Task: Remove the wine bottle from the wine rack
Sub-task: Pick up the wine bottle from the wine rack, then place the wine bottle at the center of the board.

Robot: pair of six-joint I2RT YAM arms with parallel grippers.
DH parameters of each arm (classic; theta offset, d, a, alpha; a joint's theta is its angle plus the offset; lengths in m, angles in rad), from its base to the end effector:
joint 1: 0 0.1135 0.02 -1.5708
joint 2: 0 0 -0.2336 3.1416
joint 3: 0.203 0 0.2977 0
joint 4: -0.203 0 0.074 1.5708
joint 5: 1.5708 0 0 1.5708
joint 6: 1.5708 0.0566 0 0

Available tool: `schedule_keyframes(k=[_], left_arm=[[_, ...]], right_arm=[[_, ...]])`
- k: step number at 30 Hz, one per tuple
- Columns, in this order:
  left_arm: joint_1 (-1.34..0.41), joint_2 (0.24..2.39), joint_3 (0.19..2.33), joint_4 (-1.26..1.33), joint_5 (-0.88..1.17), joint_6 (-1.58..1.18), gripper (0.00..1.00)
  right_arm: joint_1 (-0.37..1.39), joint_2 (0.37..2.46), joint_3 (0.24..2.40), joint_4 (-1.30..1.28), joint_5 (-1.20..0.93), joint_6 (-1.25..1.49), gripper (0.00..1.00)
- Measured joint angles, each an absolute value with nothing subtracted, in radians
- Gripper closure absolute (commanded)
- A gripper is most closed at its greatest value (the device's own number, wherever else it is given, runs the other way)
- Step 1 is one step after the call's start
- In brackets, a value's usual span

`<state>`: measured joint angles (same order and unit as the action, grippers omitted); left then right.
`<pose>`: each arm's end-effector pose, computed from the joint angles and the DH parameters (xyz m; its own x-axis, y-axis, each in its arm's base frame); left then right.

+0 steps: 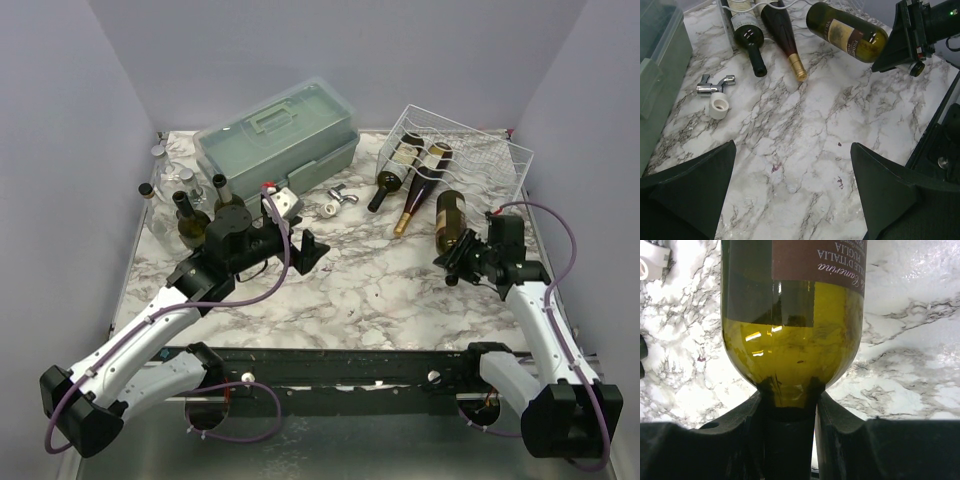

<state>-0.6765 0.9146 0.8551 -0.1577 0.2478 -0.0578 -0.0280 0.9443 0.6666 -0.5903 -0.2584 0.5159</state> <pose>0.2236 -0.1974 0.3134 -0.2136 0.0997 -0.9718 0.7827 0.6128 -0.1092 0.2634 0.0071 0.1823 -0.7316 0.4976 -0.4660 0.2562 0.8341 0.4885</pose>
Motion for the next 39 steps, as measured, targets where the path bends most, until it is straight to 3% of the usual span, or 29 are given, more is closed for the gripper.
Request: schedule_keyframes(k=[21,39], left_arm=[[-0.723,0.873,0.804,-0.099,0.354,-0.016,0.01],[-0.796,0.849,0.719,-0.035,0.464,0.115,0.01]], right_arm=[[-0.028,0.85,0.697,-0.707,-0.354,0.484,1.0],[-0.028,0.997,0.85,-0.806,-0.533,0.299,1.0]])
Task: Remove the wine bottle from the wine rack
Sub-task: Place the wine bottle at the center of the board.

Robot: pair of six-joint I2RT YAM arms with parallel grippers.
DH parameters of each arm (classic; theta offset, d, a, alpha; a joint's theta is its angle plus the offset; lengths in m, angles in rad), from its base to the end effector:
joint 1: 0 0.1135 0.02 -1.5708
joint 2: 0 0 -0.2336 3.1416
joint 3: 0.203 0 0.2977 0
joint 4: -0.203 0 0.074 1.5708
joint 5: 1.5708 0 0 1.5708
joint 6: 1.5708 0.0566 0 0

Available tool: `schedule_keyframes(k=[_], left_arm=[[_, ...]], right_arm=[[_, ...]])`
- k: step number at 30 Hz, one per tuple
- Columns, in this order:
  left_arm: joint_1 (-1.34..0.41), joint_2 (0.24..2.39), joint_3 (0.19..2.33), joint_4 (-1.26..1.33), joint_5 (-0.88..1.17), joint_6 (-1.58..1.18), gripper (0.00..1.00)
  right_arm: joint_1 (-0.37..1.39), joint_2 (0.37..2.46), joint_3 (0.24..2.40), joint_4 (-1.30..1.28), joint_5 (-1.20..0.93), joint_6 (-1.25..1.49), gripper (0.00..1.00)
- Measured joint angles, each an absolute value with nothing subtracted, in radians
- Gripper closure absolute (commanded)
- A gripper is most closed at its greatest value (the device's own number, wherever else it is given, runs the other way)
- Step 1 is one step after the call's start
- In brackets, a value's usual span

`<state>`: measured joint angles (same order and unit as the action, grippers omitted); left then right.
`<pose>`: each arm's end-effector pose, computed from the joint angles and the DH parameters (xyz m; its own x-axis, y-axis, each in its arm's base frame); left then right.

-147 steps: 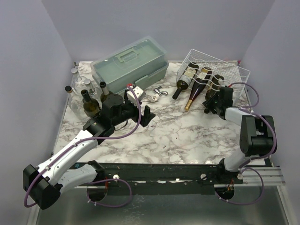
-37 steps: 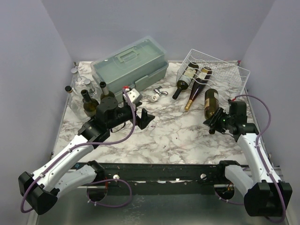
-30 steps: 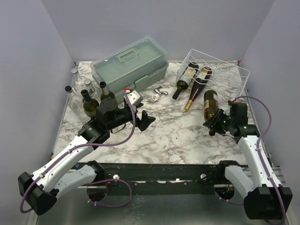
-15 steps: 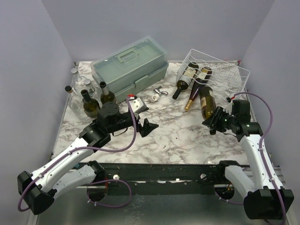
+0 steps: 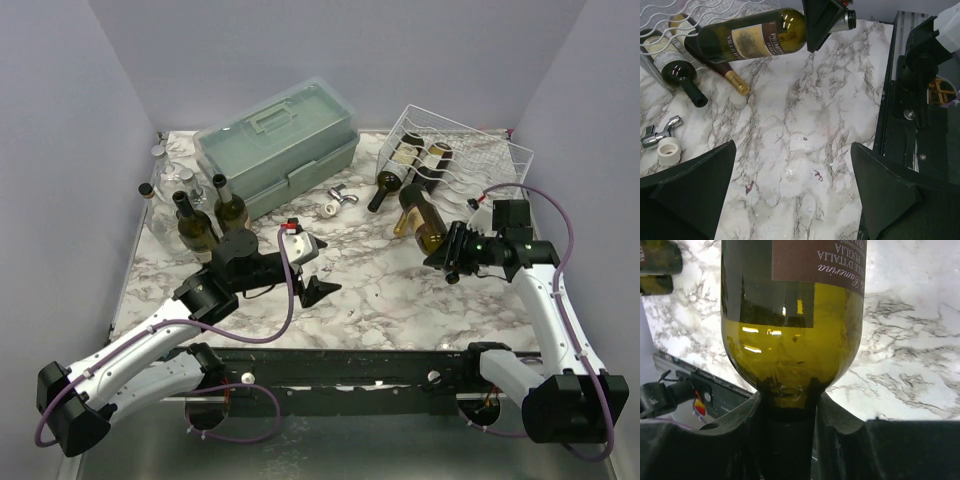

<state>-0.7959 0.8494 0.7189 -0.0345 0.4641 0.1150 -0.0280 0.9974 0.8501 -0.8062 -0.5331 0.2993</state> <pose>0.1817 -0.2218 0.2900 -0.0054 0.1522 -0.9883 0.9548 0.2946 0.0402 0.2623 0.0214 0.2262 -0.8585 0.2781 -0.4309 -0.0176 0.8238 0.5667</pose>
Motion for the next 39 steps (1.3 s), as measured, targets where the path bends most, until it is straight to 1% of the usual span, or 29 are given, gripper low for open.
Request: schedule_keyframes(k=[13,22,27,33,39], left_arm=[[-0.832,0.811,0.646,0.023,0.509,0.234,0.01],[-0.856,0.791,0.616,0.046,0.511,0.308,0.01],[-0.876,0.776,0.59,0.052,0.505,0.363,0.01],[-0.912,0.757,0.561,0.06,0.46,0.444,0.01],[-0.98,0.757,0.528,0.074,0.353,0.517,0.01]], right_arm=[[0.004,1.109,0.993,-0.826,-0.636,0.169,1.0],[0.195,1.21,1.091,-0.862,-0.627,0.112,1.0],[0.26,1.254,1.126,-0.892,-0.625,0.051,1.0],[0.318,1.296,1.192,-0.959,-0.593,-0.085,1.0],[0.357,1.333,1.252,-1.016,-0.581,-0.224,1.0]])
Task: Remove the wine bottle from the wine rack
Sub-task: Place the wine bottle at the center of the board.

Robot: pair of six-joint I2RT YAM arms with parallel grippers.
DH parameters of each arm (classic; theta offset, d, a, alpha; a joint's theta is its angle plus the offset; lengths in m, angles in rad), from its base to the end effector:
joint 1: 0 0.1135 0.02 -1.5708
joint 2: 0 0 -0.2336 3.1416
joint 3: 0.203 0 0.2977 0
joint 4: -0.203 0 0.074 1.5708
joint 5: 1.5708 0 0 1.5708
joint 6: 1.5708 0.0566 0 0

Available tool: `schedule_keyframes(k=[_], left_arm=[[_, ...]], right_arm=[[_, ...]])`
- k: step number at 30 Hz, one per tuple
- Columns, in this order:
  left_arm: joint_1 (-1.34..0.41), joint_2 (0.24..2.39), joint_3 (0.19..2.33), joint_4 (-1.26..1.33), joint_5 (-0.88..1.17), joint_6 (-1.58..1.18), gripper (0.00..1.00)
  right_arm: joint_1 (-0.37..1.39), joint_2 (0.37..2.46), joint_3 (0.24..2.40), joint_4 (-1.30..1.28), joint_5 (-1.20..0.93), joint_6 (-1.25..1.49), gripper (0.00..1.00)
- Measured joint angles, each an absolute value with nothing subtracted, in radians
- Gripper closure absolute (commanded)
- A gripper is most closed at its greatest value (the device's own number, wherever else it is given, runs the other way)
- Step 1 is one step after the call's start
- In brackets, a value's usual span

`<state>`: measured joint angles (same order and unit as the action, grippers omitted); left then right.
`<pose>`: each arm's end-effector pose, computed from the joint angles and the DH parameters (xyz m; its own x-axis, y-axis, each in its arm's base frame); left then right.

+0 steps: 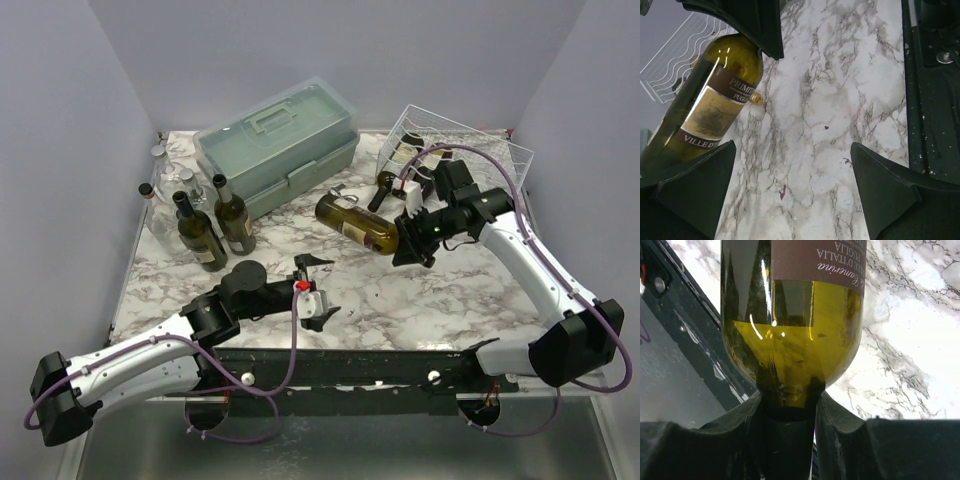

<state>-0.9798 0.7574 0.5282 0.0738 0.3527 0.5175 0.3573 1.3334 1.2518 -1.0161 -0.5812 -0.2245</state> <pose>0.1361 -0.2380 0.2465 0.4046 0.2302 -0.8850 0.8851 0.1446 0.4423 0.2850 0.1396 0.2686 -0.6958 -0.4583 -0.5530 -0.6991 0.6088 0.3750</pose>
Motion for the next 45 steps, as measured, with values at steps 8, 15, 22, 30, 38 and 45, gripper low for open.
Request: schedule_keyframes(k=[8,15,22,30,38,45], left_arm=[[-1.061,0.79,0.521,0.135,0.176,0.543,0.01],[-1.118,0.878,0.542,0.171,0.037,0.609,0.01],[-1.122,1.026,0.579,0.235,-0.04,0.715,0.01],[-1.118,1.127,0.606,0.297,-0.033,0.8,0.01],[-1.065,1.171,0.611,0.337,0.063,0.835,0.01],[-1.013,1.225,0.616,0.343,0.16,0.838,0.01]], right_arm=[[0.411,1.354,1.253,-1.063,-0.564,-0.326,1.0],[0.437,1.365,1.253,-1.087,-0.562,-0.363,1.0],[0.464,1.371,1.248,-1.11,-0.558,-0.368,1.0],[0.472,1.375,1.231,-1.122,-0.557,-0.368,1.0],[0.473,1.382,1.231,-1.134,-0.559,-0.368,1.0],[0.479,1.391,1.231,-1.158,-0.561,-0.368,1.0]])
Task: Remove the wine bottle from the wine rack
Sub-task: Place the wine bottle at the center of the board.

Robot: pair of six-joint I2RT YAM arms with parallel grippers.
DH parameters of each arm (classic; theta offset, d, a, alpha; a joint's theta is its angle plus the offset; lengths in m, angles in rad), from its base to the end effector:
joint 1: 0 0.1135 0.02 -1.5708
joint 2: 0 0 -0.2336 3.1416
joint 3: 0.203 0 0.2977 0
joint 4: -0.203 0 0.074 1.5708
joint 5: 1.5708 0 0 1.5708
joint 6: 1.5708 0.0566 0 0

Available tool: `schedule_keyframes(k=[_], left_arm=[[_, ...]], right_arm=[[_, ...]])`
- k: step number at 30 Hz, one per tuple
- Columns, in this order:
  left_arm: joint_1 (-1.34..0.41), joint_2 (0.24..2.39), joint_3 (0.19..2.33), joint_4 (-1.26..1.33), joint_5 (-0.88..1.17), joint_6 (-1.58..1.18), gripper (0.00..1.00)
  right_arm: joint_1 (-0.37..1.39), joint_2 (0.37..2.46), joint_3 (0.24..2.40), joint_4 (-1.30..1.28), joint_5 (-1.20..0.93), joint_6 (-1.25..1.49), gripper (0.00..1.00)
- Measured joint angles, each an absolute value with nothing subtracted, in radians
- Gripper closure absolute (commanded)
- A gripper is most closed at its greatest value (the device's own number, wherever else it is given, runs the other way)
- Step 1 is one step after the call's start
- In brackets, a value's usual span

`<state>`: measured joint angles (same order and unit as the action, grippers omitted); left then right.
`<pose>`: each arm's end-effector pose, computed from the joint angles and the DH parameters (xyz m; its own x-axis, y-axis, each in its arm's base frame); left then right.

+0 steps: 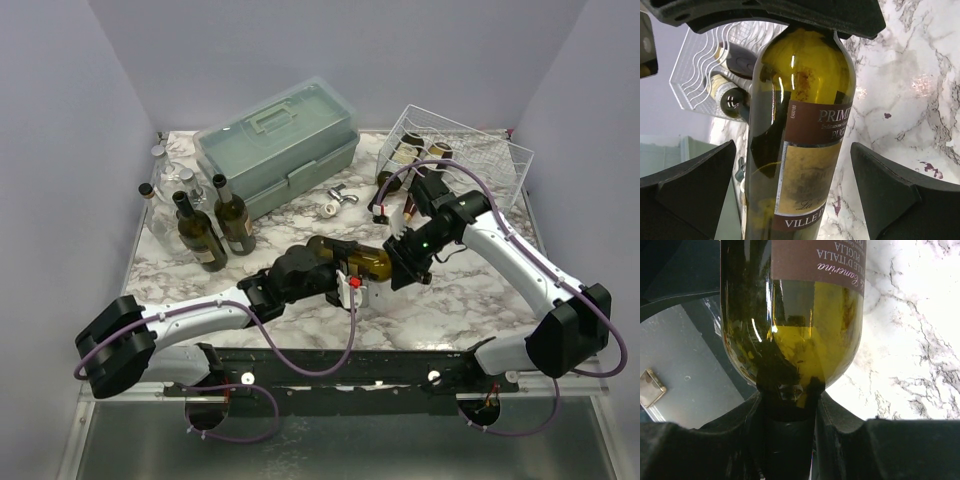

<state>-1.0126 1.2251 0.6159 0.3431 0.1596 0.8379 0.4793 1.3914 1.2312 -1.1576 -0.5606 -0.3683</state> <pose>0.1723 -0.2928 0.1815 0.5896 0.4412 -0.6765 0.7181 0.0970 0.6891 0.2579 0.1679 0.2380 -0.6183 -0.6650 -0.4189 -0.7838 0.4831 0.3901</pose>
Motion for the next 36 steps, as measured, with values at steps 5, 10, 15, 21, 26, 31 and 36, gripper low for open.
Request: schedule_keyframes(k=[5,10,15,21,26,31,36], left_arm=[[-0.983,1.251,0.636,0.344,0.233,0.83,0.01],[-0.97,1.276,0.657,0.344,0.309,0.809,0.01],[-0.969,1.308,0.664,0.344,0.348,0.794,0.01],[-0.968,1.35,0.677,0.342,0.363,0.79,0.02],[-0.968,1.363,0.688,0.338,0.367,0.791,0.04],[-0.968,1.377,0.696,0.331,0.366,0.803,0.03],[-0.968,1.386,0.696,0.318,0.365,0.823,0.03]], right_arm=[[0.484,1.391,1.231,-1.166,-0.564,-0.368,1.0],[0.485,1.394,1.231,-1.173,-0.569,-0.369,1.0],[0.488,1.397,1.231,-1.179,-0.57,-0.377,1.0],[0.497,1.401,1.231,-1.196,-0.571,-0.386,1.0],[0.499,1.401,1.231,-1.199,-0.577,-0.387,1.0],[0.503,1.401,1.231,-1.199,-0.58,-0.387,1.0],[0.509,1.408,1.231,-1.199,-0.591,-0.388,1.0]])
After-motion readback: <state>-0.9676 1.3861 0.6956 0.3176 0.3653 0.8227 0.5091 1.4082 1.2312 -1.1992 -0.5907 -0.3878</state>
